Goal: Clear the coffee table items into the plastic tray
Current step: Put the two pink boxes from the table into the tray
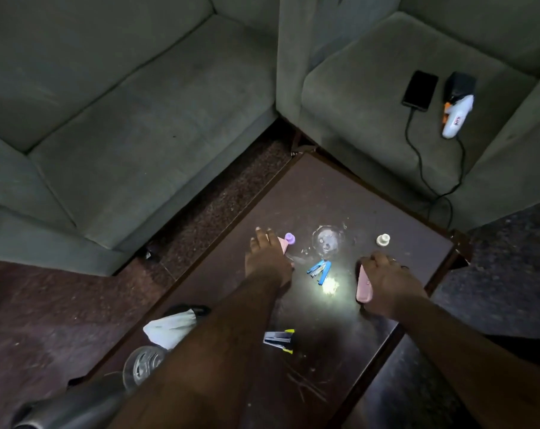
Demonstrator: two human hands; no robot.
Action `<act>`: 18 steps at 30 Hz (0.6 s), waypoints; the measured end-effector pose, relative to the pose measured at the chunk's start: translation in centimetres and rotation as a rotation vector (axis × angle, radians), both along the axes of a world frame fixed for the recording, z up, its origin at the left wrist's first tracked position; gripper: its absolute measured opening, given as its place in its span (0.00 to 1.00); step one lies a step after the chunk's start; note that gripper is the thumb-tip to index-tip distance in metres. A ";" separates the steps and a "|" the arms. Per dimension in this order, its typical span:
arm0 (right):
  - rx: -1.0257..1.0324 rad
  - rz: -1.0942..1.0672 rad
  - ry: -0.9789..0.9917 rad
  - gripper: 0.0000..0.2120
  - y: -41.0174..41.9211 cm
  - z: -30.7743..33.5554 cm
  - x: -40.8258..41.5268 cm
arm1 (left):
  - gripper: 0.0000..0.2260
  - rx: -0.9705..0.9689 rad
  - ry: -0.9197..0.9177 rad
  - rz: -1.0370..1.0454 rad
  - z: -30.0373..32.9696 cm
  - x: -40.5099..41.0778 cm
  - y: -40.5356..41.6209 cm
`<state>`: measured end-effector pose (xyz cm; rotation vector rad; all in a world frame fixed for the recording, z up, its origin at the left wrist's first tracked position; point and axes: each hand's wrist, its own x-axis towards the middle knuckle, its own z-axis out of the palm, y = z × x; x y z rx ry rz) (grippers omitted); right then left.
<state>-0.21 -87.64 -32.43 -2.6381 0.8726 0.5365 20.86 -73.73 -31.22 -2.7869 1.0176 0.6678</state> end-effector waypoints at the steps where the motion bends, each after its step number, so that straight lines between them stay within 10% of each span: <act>1: 0.022 -0.018 -0.017 0.42 0.0 0.1 0.1 | 0.41 0.027 0.010 0.019 -0.2 0.1 -0.2; 5: 0.152 -0.124 -0.154 0.53 0.0 1.0 0.8 | 0.43 0.084 0.081 0.100 -0.1 0.7 -0.4; 18: 0.042 0.053 -0.226 0.42 7.2 13.3 11.6 | 0.42 -0.282 0.119 0.282 13.3 7.9 10.3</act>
